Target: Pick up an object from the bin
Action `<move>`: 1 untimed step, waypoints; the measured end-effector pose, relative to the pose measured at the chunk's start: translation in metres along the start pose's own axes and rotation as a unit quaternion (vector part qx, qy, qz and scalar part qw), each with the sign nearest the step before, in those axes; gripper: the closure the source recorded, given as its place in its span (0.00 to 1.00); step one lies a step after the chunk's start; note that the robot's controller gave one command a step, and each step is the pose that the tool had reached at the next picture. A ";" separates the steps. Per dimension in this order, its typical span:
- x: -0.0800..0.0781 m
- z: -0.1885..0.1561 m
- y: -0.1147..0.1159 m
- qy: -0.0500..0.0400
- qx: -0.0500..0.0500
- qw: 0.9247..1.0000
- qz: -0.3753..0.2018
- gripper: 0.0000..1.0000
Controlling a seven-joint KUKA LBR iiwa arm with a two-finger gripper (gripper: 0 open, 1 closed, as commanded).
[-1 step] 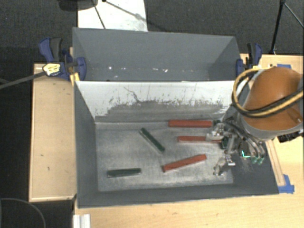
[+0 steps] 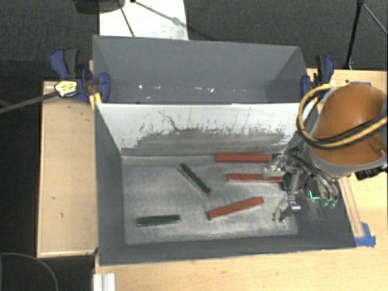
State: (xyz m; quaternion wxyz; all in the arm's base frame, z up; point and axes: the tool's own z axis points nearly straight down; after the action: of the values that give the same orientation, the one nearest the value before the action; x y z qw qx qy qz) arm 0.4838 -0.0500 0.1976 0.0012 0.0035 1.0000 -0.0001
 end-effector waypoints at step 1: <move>-0.021 0.052 0.003 -0.003 0.000 0.999 -0.034 0.00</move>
Offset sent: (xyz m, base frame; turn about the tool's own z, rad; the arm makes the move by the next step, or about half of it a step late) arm 0.0151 0.0328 -0.1276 -0.1904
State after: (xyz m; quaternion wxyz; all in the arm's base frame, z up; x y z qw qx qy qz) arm 0.5054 -0.0471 0.1456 0.0044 -0.0307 0.9995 -0.0004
